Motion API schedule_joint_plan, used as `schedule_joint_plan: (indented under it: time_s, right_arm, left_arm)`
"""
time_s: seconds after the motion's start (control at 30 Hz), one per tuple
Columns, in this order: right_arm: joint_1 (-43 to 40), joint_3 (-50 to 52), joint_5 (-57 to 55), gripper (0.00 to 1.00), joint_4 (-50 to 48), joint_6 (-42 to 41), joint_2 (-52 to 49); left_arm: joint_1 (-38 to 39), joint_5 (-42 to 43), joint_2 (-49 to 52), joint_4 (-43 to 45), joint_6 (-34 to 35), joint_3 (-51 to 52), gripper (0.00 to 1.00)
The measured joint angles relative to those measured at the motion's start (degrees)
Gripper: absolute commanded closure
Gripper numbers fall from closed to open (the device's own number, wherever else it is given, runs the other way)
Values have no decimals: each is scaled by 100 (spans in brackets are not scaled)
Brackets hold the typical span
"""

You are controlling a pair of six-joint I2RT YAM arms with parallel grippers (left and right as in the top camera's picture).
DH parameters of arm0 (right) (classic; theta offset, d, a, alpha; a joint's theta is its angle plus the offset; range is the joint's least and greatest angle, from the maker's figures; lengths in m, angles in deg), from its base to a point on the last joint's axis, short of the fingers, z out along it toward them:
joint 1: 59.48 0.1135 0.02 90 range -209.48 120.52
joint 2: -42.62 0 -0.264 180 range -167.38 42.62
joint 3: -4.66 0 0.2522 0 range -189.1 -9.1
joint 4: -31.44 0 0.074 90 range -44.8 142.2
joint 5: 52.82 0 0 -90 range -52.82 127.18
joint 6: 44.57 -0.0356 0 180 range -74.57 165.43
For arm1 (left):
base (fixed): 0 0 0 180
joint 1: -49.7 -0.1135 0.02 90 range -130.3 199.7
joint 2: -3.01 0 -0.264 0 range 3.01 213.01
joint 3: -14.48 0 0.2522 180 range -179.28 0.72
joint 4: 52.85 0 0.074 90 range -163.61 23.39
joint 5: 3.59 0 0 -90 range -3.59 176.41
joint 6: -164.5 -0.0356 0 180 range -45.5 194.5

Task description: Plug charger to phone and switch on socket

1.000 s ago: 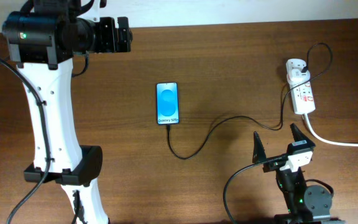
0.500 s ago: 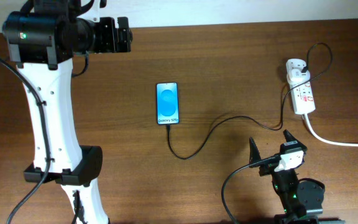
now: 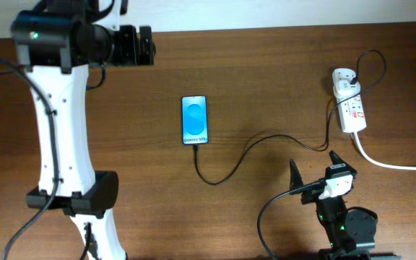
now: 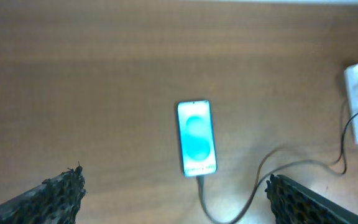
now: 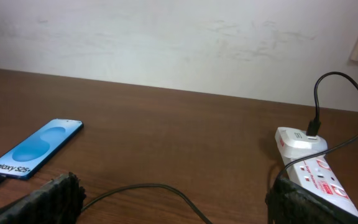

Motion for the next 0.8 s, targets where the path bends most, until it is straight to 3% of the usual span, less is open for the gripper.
schedule_joint_plan:
  time_s: [0.17,0.23,0.37,0.47,0.57,0.6,0.8]
  right_arm:
    - [0,0,-2,2,2,-2,2]
    - [0,0,0,1,2,-2,4]
    - [0,0,0,2,2,-4,9]
    - [0,0,0,2,2,0,9]
    - [0,0,0,2,0,-4,9]
    - [0,0,0,2,2,-2,11]
    - [0,0,-2,2,2,0,15]
  left_arm:
    - [-28,-184,-841,291,-2,2365,1]
    - [-146,-247,-1547,1036,0,3141,1]
    - [-337,-282,-3628,4046,0,6400,1]
    - [-614,-304,-5014,5274,-66,8314,1]
    - [-662,-328,-6186,6773,-597,9827,1]
    - [-667,-323,-6837,7018,-894,10542,1]
    - [-673,-389,-9162,8196,-1851,12655,1]
